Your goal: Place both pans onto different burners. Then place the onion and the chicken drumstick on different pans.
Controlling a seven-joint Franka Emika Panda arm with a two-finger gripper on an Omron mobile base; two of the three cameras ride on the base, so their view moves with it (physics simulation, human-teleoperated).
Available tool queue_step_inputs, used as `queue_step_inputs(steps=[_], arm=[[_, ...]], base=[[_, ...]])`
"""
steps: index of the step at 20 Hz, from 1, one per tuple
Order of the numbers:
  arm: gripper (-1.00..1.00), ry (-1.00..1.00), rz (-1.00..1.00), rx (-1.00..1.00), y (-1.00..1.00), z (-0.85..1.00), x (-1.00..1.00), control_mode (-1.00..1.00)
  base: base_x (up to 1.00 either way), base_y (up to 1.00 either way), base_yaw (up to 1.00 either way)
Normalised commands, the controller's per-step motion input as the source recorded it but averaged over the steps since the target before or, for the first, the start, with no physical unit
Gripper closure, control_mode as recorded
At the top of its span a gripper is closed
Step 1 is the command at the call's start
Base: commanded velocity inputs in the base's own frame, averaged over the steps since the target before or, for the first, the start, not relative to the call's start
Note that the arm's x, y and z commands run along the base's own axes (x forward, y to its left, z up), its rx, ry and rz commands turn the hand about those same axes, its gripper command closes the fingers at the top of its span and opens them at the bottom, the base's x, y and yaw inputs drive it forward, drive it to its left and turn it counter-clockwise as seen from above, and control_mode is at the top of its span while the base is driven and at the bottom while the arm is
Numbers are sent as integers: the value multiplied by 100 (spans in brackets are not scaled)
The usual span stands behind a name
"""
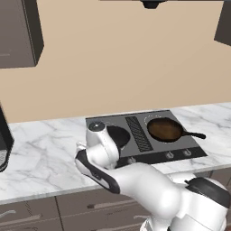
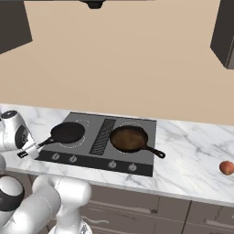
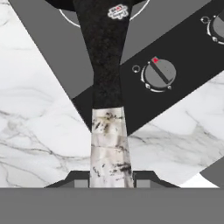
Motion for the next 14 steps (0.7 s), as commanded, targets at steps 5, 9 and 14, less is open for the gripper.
queue_step_inputs(steps=[5,9,14], arm=[[100,1,-2,0,0,-7,0,-100],[100,2,0,0,0,-5,0,-100],[100,4,0,0,0,-3,0,-100]], base=[[0,0,0],[0,0,0],[0,0,0]])
